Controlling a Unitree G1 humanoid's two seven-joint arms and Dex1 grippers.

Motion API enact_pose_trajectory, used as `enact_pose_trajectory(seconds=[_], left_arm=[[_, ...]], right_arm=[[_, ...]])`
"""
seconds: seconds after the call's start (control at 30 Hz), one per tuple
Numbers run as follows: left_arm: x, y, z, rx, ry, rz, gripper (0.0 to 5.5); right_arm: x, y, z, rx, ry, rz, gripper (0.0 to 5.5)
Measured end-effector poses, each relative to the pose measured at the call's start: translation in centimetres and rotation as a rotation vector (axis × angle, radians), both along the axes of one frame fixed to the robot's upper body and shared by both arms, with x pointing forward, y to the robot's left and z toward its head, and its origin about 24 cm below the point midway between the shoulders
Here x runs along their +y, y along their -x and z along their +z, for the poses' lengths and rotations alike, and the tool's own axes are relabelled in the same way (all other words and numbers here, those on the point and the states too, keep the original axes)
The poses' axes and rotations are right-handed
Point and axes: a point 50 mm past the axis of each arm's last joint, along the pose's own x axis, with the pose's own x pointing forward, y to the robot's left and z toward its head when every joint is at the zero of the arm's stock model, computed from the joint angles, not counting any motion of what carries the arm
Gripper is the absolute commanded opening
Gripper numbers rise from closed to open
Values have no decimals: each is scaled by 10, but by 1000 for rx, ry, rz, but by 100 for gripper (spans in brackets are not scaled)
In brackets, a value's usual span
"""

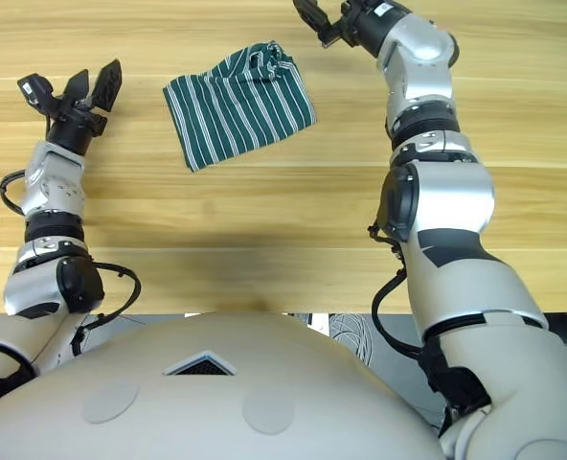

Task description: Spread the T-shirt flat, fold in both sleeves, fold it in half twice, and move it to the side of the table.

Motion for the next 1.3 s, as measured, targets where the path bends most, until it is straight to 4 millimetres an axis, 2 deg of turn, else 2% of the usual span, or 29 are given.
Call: enact_pose_trajectory(seconds=[0.13, 0.23, 0.27, 0.33, 0.5, 0.7, 0.77, 0.97, 1.13, 1.3], left_arm=[[-10, 5, 9, -90, -45, -31, 540], [-10, 6, 22, -183, -88, -23, 540], [-10, 6, 24, -200, -95, -20, 540], [-10, 8, 27, -223, -109, -16, 540], [-13, 12, 25, -232, -125, -23, 540], [-19, 13, 27, -254, -116, -37, 540], [-20, 15, 26, -251, -110, -38, 540], [-31, 19, 21, -246, -95, -68, 540], [-31, 22, 19, -241, -92, -71, 540], [-31, 22, 19, -244, -78, -66, 540]], right_arm=[[-10, 25, -6, -97, 72, 285, 461], [-1, 57, -27, -84, 143, 637, 461], [1, 65, -33, -69, 158, 701, 461], [14, 74, -47, -19, 184, 796, 461], [48, 79, -65, 92, 224, 892, 461], [79, 53, -61, 149, 294, 700, 461], [83, 45, -60, 170, 276, 609, 461], [74, 24, -51, 209, 226, 357, 461], [60, 19, -61, 280, 254, 158, 461], [61, 18, -59, 239, 258, 154, 461]])
